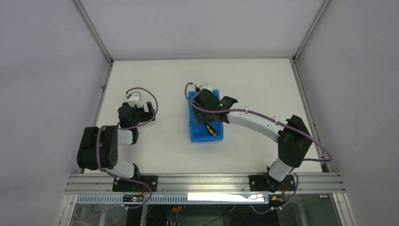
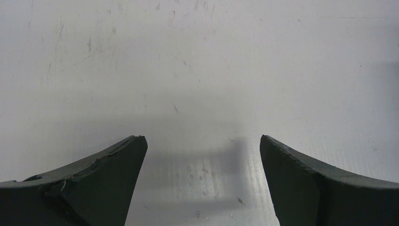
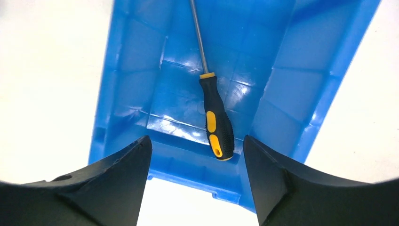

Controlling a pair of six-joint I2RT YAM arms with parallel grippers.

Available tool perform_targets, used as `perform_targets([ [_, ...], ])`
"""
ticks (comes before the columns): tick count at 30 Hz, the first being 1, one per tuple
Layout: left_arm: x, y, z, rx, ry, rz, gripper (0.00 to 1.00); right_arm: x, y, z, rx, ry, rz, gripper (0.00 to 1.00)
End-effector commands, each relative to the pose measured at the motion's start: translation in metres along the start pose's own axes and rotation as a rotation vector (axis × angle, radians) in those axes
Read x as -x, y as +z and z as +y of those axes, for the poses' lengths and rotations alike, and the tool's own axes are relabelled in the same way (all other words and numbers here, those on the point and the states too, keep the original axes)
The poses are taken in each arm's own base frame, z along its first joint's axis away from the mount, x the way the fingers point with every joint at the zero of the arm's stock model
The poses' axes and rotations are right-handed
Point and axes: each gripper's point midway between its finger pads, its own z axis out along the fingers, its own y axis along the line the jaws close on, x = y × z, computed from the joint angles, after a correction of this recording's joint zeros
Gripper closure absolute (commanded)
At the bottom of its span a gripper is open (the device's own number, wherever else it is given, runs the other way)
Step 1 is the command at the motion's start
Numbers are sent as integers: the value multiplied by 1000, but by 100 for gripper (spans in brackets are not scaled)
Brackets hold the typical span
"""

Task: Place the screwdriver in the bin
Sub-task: Place the screwdriver in the bin, then reset both arms

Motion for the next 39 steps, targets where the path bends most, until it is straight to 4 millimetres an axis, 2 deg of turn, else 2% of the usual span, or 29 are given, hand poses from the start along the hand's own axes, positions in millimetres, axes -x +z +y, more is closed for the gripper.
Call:
perform_targets([
  [1, 14, 5, -2, -9, 23, -41, 1, 46, -52, 8, 74, 21, -148, 23],
  [7, 14, 5, -2, -9, 23, -41, 1, 69, -76, 5, 70, -7, -199, 1],
  [21, 15, 5, -3, -9, 23, -44, 1, 144, -130, 1, 23, -104, -329, 1],
  [28, 15, 5, -2, -8, 23, -43, 1, 173, -153, -9, 8, -125, -405, 4],
  [34, 15, 5, -2, -9, 23, -43, 1, 186, -152, -39, -17, -83, -414, 4],
  [39, 15, 5, -2, -9, 24, -42, 1, 195, -151, -88, -64, -18, -413, 4],
])
